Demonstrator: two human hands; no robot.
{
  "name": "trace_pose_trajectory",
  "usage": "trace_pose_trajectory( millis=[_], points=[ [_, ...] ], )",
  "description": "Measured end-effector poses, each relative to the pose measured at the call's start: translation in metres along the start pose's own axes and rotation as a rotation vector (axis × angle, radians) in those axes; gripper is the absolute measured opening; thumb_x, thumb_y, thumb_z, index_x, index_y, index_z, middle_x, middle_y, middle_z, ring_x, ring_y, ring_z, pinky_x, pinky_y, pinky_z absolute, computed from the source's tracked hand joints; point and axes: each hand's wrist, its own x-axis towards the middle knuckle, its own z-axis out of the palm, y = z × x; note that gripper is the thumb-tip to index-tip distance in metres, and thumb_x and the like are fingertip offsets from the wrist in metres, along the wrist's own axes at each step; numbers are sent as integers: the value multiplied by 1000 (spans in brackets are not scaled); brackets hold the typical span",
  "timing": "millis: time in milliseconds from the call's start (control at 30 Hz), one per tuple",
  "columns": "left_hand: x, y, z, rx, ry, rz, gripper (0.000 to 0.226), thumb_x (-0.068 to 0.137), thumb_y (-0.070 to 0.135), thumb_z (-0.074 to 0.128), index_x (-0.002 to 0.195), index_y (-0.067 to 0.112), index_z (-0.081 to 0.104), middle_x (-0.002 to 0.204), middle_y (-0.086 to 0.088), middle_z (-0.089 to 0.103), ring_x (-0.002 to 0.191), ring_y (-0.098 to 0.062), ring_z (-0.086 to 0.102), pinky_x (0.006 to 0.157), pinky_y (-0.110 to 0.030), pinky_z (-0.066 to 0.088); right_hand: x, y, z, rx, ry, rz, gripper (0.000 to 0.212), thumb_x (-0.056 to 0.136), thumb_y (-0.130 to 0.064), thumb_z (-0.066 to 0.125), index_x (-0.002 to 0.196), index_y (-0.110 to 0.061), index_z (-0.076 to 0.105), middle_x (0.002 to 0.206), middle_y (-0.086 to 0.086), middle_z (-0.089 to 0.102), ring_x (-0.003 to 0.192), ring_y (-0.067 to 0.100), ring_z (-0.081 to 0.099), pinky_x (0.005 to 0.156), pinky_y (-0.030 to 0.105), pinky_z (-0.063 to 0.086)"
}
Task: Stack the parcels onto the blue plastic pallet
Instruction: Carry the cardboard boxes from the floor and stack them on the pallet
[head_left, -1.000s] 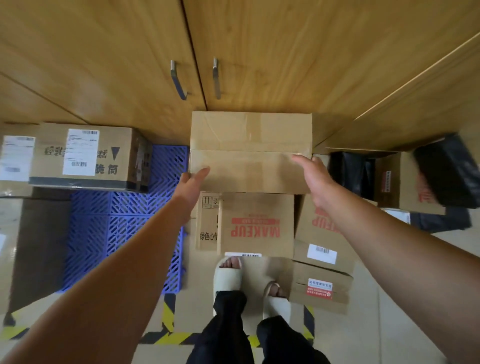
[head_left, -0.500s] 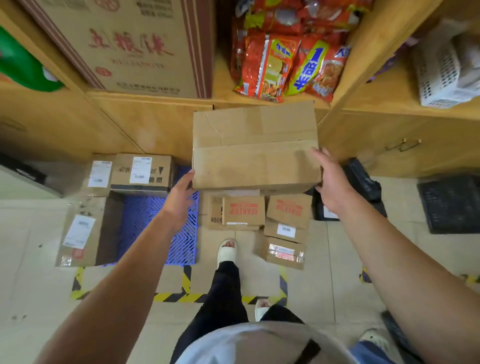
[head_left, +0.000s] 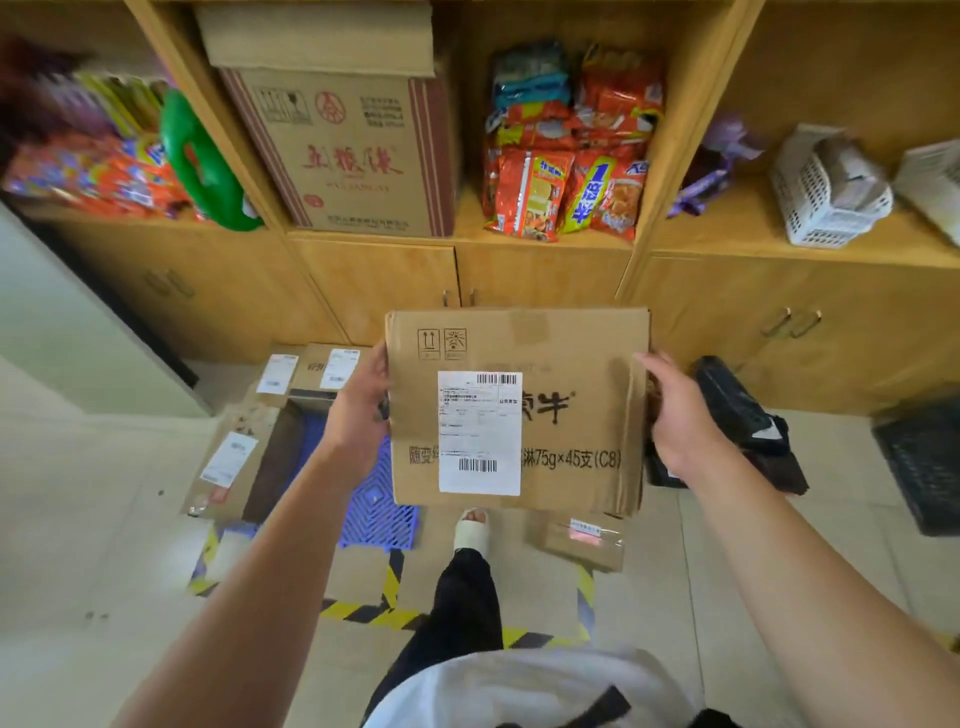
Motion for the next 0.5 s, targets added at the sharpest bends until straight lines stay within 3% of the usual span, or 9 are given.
trace_pose_trajectory(
  millis=[67, 167, 300, 500],
  points=[
    [-30, -8, -2, 51, 18, 8, 54, 84, 6, 40, 112, 49, 58, 100, 36, 67, 96, -13, 59, 75, -36, 47, -22, 13, 0, -50, -32, -26, 78, 66, -65, 74, 138, -42, 52, 136, -11, 62, 130, 20, 52, 112, 53, 35],
    [-68, -31, -14, 104, 21, 16, 71, 84, 0, 36, 128, 53, 53, 121, 25, 65, 112, -11, 62, 88, -44, 50, -55, 32, 4, -87, -79, -38, 48, 89, -43, 61, 136, -35, 54, 124, -7, 69, 118, 20, 61, 102, 48, 45],
    [-111, -56, -33, 63, 103, -9, 71, 85, 2, 44, 144, 42, 39, 129, 8, 64, 111, -17, 65, 81, -42, 56, -96, 54, 14, -67, -90, -45, 39, 98, -33, 54, 137, -31, 52, 119, -2, 69, 109, 19, 63, 77, 37, 47],
    [-145, -80, -66, 23, 109, -66, 66, 85, 6, 52, 136, 47, 41, 124, 1, 65, 111, -21, 64, 77, -36, 52, -127, 75, 41, -11, -11, -11, 39, 99, -32, 55, 138, -27, 48, 116, 0, 66, 104, 19, 61, 74, 36, 45]
  ],
)
